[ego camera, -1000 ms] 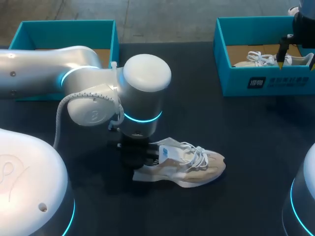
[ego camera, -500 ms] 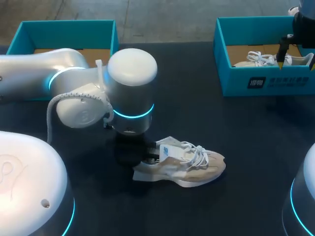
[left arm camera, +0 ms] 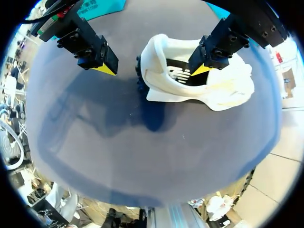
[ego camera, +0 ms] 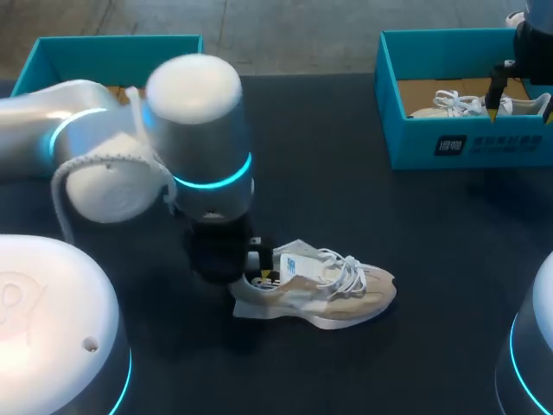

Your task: Take the shoe out of the shoebox, open the shoe tongue, remove and reinsert the insole, then place the shoe into the shoebox

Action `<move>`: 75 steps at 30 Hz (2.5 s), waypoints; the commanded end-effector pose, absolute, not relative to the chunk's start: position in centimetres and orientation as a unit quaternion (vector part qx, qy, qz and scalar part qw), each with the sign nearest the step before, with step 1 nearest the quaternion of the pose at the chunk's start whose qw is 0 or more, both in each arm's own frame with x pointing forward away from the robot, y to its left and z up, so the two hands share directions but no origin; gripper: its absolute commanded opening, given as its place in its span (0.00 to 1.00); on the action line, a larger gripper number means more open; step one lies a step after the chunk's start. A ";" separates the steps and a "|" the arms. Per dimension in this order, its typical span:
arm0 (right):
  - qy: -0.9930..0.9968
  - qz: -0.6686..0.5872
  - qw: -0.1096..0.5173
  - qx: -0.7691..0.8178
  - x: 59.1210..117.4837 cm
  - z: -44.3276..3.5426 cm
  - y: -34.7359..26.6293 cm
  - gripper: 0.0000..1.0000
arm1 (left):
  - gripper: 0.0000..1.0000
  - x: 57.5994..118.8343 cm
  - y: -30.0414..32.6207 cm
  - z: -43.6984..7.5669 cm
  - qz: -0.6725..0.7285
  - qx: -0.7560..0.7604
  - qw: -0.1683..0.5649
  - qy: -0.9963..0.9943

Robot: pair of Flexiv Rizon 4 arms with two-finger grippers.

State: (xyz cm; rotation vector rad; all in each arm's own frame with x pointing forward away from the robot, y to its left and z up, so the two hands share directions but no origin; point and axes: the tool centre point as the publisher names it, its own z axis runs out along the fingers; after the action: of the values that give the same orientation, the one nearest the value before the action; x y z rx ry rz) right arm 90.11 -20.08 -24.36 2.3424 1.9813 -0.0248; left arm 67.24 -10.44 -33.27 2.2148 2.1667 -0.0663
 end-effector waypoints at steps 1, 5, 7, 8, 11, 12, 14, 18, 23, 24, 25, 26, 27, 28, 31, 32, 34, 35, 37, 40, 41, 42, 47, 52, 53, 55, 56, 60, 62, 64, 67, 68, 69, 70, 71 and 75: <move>0.645 -0.007 0.037 0.763 90.0 -24.4 -20.1 1.00 | 1.00 66.4 -8.1 -29.4 -0.065 0.706 0.056 0.703; 0.645 -0.007 0.037 0.763 90.0 -24.4 -20.1 1.00 | 1.00 66.0 -7.5 -27.2 -0.078 0.683 0.041 0.725; 0.645 -0.007 0.037 0.763 90.0 -24.4 -20.1 1.00 | 1.00 65.5 -6.8 -26.3 -0.095 0.667 0.028 0.738; 0.645 -0.007 0.037 0.763 90.0 -24.4 -20.1 1.00 | 1.00 65.5 -6.5 -25.9 -0.106 0.660 0.027 0.743; 0.645 -0.007 0.037 0.763 90.0 -24.4 -20.1 1.00 | 1.00 64.9 -5.3 -25.0 -0.154 0.621 0.023 0.768; 0.645 -0.007 0.037 0.763 90.0 -24.4 -20.1 1.00 | 1.00 64.8 -4.8 -24.7 -0.170 0.602 0.024 0.780; 0.645 -0.007 0.037 0.763 90.0 -24.4 -20.1 1.00 | 1.00 64.7 -4.1 -24.4 -0.198 0.574 0.015 0.795; 0.645 -0.007 0.037 0.763 90.0 -24.4 -20.1 1.00 | 1.00 64.6 -3.0 -24.5 -0.191 0.522 -0.024 0.831; 0.645 -0.007 0.037 0.763 90.0 -24.4 -20.1 1.00 | 1.00 64.5 -2.6 -25.1 -0.120 0.502 -0.055 0.855; 0.645 -0.007 0.037 0.763 90.0 -24.4 -20.1 1.00 | 1.00 64.5 -2.6 -25.1 -0.120 0.502 -0.055 0.855; 0.645 -0.007 0.037 0.763 90.0 -24.4 -20.1 1.00 | 1.00 64.5 -2.6 -25.1 -0.120 0.502 -0.055 0.855; 0.645 -0.007 0.037 0.763 90.0 -24.4 -20.1 1.00 | 1.00 64.5 -2.6 -25.1 -0.120 0.502 -0.055 0.855; 0.645 -0.007 0.037 0.763 90.0 -24.4 -20.1 1.00 | 1.00 64.5 -2.6 -25.1 -0.120 0.502 -0.055 0.855; 0.645 -0.007 0.037 0.763 90.0 -24.4 -20.1 1.00 | 1.00 64.5 -2.6 -25.1 -0.120 0.502 -0.055 0.855; 0.645 -0.007 0.037 0.763 90.0 -24.4 -20.1 1.00 | 1.00 64.5 -2.6 -25.1 -0.120 0.502 -0.055 0.855; 0.645 -0.007 0.037 0.763 90.0 -24.4 -20.1 1.00 | 1.00 64.5 -2.6 -25.1 -0.120 0.502 -0.055 0.855; 0.645 -0.007 0.037 0.763 90.0 -24.4 -20.1 1.00 | 1.00 64.5 -2.6 -25.1 -0.120 0.502 -0.055 0.855; 0.645 -0.007 0.037 0.763 90.0 -24.4 -20.1 1.00 | 1.00 64.7 -2.5 -24.8 -0.132 0.488 -0.086 0.859; 0.645 -0.007 0.037 0.763 90.0 -24.4 -20.1 1.00 | 1.00 64.9 -2.2 -24.9 -0.154 0.451 -0.106 0.873; 0.645 -0.007 0.037 0.763 90.0 -24.4 -20.1 1.00 | 1.00 65.4 -1.5 -25.6 -0.199 0.370 -0.116 0.900; 0.645 -0.007 0.037 0.763 90.0 -24.4 -20.1 1.00 | 1.00 65.6 -1.1 -25.7 -0.226 0.343 -0.118 0.904; 0.645 -0.007 0.037 0.763 90.0 -24.4 -20.1 1.00 | 1.00 65.9 -0.7 -25.8 -0.244 0.316 -0.121 0.909; 0.645 -0.007 0.037 0.763 90.0 -24.4 -20.1 1.00 | 1.00 66.6 1.0 -26.2 -0.320 0.227 -0.114 0.913; 0.645 -0.007 0.037 0.763 90.0 -24.4 -20.1 1.00 | 1.00 66.7 1.7 -27.1 -0.374 0.142 -0.122 0.908; 0.645 -0.007 0.037 0.763 90.0 -24.4 -20.1 1.00 | 1.00 66.8 1.7 -27.4 -0.383 0.130 -0.126 0.906; 0.645 -0.007 0.037 0.763 90.0 -24.4 -20.1 1.00 | 1.00 66.7 1.6 -27.6 -0.399 0.112 -0.124 0.902; 0.645 -0.007 0.037 0.763 90.0 -24.4 -20.1 1.00 | 1.00 66.8 1.5 -27.8 -0.406 0.098 -0.124 0.900; 0.645 -0.007 0.037 0.763 90.0 -24.4 -20.1 1.00 | 1.00 66.9 1.6 -28.5 -0.433 0.052 -0.133 0.890; 0.645 -0.007 0.037 0.763 90.0 -24.4 -20.1 1.00 | 1.00 66.8 1.8 -28.8 -0.441 0.035 -0.140 0.886; 0.645 -0.007 0.037 0.763 90.0 -24.4 -20.1 1.00 | 1.00 66.6 2.0 -28.9 -0.444 0.022 -0.144 0.884; 0.645 -0.007 0.037 0.763 90.0 -24.4 -20.1 1.00 | 1.00 66.5 2.4 -29.1 -0.442 -0.002 -0.143 0.885; 0.645 -0.007 0.037 0.763 90.0 -24.4 -20.1 1.00 | 1.00 66.5 2.4 -29.1 -0.442 -0.002 -0.143 0.885; 0.645 -0.007 0.037 0.763 90.0 -24.4 -20.1 1.00 | 1.00 66.5 2.4 -29.1 -0.442 -0.002 -0.143 0.885; 0.645 -0.007 0.037 0.763 90.0 -24.4 -20.1 1.00 | 1.00 66.5 2.4 -29.1 -0.442 -0.002 -0.143 0.885; 0.645 -0.007 0.037 0.763 90.0 -24.4 -20.1 1.00 | 1.00 66.5 2.4 -29.1 -0.442 -0.002 -0.143 0.885; 0.645 -0.007 0.037 0.763 90.0 -24.4 -20.1 1.00 | 1.00 66.5 2.4 -29.1 -0.442 -0.002 -0.143 0.885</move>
State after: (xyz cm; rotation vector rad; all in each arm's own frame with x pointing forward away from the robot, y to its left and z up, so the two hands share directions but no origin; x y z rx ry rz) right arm 90.11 -20.07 -24.36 2.3424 1.9814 -0.0248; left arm 67.03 2.30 -28.85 0.0155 3.1080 -1.5081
